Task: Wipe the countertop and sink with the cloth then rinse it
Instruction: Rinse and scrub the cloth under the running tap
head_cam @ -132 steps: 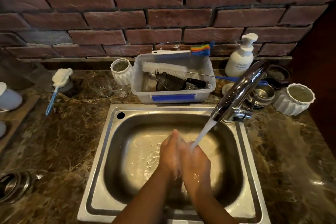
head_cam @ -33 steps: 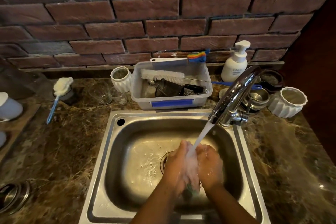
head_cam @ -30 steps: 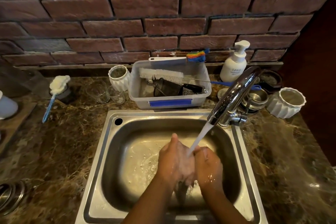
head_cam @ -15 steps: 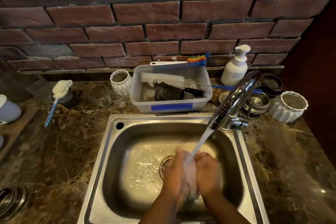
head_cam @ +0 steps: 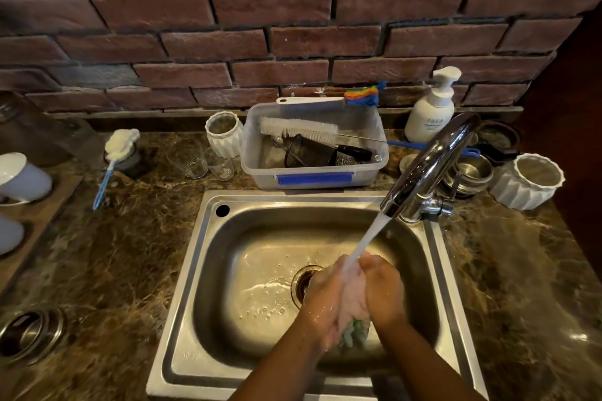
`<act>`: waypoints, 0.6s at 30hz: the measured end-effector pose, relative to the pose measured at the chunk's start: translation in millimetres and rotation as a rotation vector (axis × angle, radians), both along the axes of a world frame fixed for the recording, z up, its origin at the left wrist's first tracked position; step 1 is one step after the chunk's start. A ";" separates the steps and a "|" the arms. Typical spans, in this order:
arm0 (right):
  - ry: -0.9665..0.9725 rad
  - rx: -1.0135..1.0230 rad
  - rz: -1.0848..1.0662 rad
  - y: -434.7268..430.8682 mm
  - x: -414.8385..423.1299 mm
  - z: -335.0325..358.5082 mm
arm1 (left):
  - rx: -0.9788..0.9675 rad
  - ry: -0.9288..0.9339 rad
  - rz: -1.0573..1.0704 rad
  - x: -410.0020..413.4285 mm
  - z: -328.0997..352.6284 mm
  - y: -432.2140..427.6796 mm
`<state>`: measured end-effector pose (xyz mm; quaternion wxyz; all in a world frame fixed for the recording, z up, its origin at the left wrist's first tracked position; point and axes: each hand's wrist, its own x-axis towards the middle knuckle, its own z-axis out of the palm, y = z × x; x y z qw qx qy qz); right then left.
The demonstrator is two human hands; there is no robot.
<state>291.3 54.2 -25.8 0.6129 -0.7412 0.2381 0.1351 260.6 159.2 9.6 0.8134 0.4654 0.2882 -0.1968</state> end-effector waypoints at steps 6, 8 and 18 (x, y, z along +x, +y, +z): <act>0.072 0.189 -0.046 -11.3 -1.4 6.9 | 0.396 -0.190 -0.107 13.1 0.8 28.2; 0.062 0.223 -0.035 -5.8 -3.7 14.2 | 0.530 -0.262 -0.130 16.0 0.6 29.3; -0.126 0.112 0.008 3.8 -6.6 25.1 | 0.607 -0.229 -0.037 20.1 -4.4 25.3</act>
